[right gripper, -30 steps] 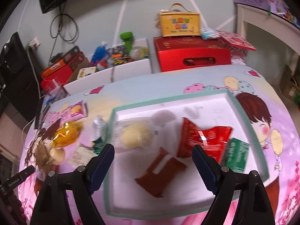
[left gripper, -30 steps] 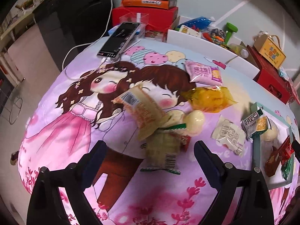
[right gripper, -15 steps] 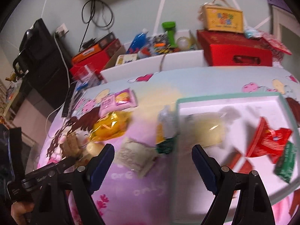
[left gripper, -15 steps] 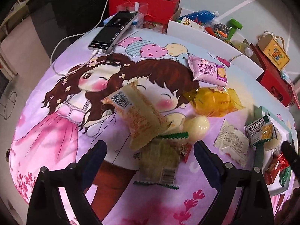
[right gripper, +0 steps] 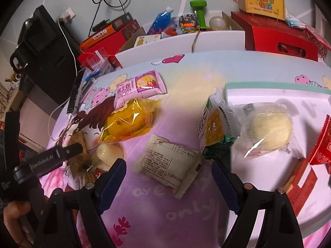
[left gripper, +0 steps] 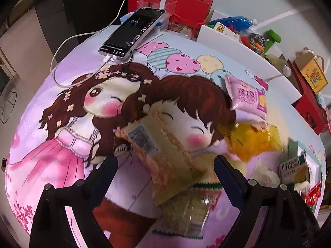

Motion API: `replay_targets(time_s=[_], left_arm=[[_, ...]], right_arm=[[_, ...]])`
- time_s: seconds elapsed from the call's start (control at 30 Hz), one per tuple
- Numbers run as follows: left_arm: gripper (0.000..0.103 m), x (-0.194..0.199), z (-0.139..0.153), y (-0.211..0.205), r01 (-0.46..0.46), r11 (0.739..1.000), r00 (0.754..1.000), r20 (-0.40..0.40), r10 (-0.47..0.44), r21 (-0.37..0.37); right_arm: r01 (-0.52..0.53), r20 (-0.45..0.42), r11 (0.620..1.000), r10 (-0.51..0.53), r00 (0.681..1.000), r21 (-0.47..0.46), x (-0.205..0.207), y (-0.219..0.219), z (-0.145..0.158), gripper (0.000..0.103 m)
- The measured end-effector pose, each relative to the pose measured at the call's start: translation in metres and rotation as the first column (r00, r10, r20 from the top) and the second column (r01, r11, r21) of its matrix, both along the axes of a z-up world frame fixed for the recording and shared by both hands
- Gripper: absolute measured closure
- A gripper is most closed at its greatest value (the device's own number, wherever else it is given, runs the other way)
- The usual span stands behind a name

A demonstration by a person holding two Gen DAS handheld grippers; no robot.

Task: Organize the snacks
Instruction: 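Grasp the beige biscuit bag with the left tool while the right tool reaches toward the white paper snack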

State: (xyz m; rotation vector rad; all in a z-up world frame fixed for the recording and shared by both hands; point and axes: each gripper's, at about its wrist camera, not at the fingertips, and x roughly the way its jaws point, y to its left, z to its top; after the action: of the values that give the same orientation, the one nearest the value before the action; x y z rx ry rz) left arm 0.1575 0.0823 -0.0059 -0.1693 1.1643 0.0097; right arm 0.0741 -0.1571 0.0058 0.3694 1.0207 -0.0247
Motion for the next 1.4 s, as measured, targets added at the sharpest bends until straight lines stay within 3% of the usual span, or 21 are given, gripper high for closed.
replay_targets(time_s=[0.67,0.83,0.9,1.0,1.1,1.3,1.4], left_arm=[[0.011,0.023,-0.037,0.015,-0.031,1.000,0.998,-0.054,0.030,-0.003],[0.035,0.020,-0.035,0.011,-0.025,1.000,0.998,-0.049,0.026,0.012],[0.050,0.018,-0.032,0.011,-0.024,1.000,0.999,-0.043,0.024,0.012],[0.060,0.014,-0.027,0.012,-0.016,0.999,0.999,-0.036,0.018,0.030],[0.062,0.009,-0.020,0.010,-0.014,0.999,0.999,-0.029,0.015,0.036],[0.063,-0.003,-0.006,0.000,0.004,0.997,1.000,-0.005,-0.004,0.081],[0.063,-0.011,0.002,-0.004,0.029,0.998,1.000,0.009,-0.029,0.059]], right_arm=[[-0.005,-0.086,0.993,-0.005,0.996,-0.116,0.026,0.024,-0.035,0.016],[-0.008,-0.084,0.991,-0.003,0.996,-0.137,0.026,0.026,-0.036,0.018],[-0.008,-0.077,0.991,-0.002,0.997,-0.136,0.026,0.026,-0.035,0.025],[-0.004,-0.066,0.991,-0.005,0.998,-0.130,0.024,0.024,-0.034,0.032],[-0.006,-0.060,0.992,-0.002,0.998,-0.128,0.024,0.022,-0.033,0.039],[-0.013,-0.058,0.992,0.006,0.998,-0.127,0.023,0.022,-0.033,0.040],[-0.023,-0.060,0.991,0.015,0.998,-0.135,0.023,0.022,-0.033,0.040]])
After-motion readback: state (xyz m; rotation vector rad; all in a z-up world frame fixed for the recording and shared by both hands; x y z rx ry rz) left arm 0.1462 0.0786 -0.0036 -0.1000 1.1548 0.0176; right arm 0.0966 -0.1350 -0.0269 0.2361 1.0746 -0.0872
